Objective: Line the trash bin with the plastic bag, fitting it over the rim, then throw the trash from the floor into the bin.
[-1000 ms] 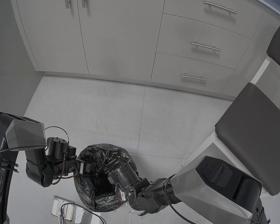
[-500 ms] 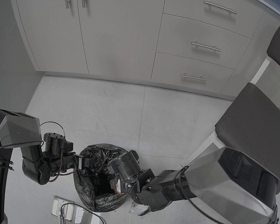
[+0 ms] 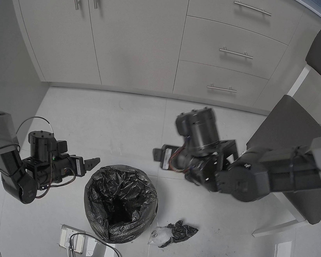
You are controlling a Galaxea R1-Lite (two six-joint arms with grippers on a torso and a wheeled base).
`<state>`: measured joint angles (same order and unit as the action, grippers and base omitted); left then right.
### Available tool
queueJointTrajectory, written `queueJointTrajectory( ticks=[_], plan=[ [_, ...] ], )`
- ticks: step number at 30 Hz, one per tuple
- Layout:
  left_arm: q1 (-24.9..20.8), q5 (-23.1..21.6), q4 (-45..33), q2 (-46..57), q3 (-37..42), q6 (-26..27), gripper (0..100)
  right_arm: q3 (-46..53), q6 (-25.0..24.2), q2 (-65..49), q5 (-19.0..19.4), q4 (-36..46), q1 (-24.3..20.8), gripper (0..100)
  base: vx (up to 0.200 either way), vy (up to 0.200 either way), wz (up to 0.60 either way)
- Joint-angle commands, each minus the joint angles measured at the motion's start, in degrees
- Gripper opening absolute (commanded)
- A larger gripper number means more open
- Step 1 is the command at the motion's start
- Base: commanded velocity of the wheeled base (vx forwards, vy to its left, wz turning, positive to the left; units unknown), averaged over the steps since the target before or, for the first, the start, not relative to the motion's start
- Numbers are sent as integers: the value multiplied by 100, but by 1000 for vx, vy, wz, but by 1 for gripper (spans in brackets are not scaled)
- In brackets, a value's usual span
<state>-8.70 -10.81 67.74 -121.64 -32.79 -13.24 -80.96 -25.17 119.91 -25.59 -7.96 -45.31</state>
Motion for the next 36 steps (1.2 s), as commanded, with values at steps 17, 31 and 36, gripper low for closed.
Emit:
queueJointTrajectory(
  ticks=[17,31,36],
  plan=[
    [492,141,-1237,2012,-122,-118,100,-588,1243,-582,256,-127,1191,100,0,0,0],
    [141,106,-6124,2716,-2855,-267,100,-1309,1454,112,221,532,1525,100,0,0,0],
    [106,158,-6185,2487,-2987,-267,100,-1476,1366,463,203,673,1587,100,0,0,0]
  ],
)
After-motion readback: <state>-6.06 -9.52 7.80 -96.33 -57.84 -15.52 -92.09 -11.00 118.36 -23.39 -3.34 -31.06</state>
